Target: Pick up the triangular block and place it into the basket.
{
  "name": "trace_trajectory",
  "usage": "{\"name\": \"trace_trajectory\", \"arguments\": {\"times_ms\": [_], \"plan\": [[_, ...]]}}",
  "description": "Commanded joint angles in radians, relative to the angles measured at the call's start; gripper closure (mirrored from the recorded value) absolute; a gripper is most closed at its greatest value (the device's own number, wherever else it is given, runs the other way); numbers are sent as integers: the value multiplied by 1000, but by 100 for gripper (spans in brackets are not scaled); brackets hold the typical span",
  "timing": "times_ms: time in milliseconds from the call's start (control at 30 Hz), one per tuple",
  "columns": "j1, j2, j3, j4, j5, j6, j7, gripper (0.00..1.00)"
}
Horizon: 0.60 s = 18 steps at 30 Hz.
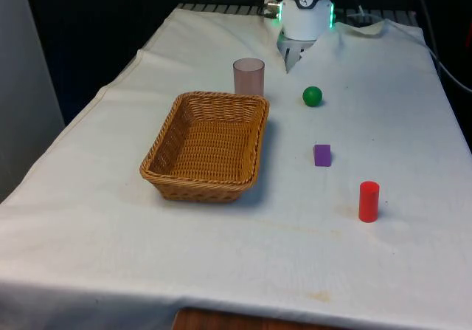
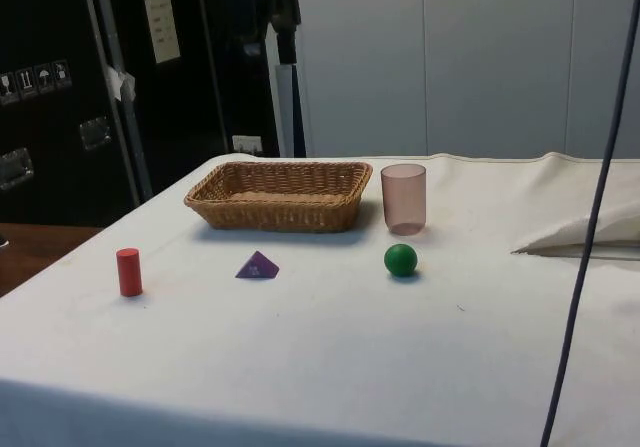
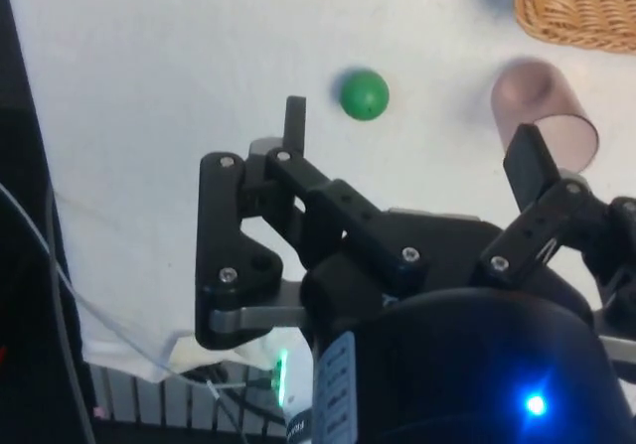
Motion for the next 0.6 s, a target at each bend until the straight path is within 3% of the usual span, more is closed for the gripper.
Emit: {"name": "trace_trajectory", "arguments": {"times_ms": [0,100,567], "plan": [[4,3,7,-16,-5,31,15,0],[1,4,11,-25,0,37,9,0],[6,86,73,-61,-10,177,72,0]]}}
